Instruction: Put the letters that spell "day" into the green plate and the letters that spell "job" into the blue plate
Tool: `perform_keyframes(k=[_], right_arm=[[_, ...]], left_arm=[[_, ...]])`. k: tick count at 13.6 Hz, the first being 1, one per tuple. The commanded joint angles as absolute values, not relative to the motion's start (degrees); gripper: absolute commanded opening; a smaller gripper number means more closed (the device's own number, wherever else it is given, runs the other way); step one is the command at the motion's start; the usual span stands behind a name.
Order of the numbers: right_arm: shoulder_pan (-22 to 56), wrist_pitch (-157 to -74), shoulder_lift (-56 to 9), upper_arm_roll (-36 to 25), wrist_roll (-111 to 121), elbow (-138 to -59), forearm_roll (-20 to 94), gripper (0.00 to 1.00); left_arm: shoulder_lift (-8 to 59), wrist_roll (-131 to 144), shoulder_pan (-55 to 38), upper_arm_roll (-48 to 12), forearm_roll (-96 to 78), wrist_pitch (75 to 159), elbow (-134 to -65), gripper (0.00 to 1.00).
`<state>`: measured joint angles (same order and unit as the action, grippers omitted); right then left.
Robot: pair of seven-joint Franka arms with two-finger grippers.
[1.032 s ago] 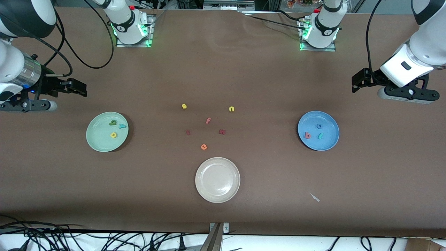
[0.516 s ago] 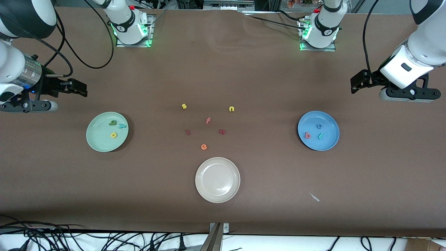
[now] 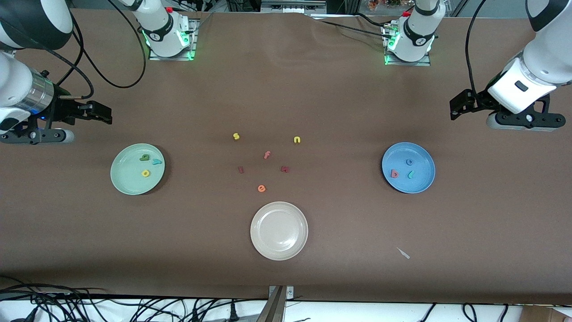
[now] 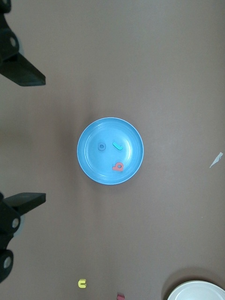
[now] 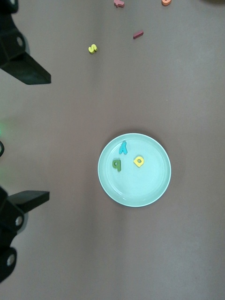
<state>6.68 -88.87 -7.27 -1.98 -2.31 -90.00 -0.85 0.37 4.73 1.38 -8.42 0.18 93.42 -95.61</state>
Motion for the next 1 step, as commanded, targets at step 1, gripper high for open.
perform_keyframes(k=[1], right_arm=[[6.06, -88.59, -6.94, -1.32, -1.5, -90.44, -1.05, 1.0]], left_arm=[[-0.44, 5.1, 1.49, -8.53, 0.18, 92.72, -95.54, 1.0]])
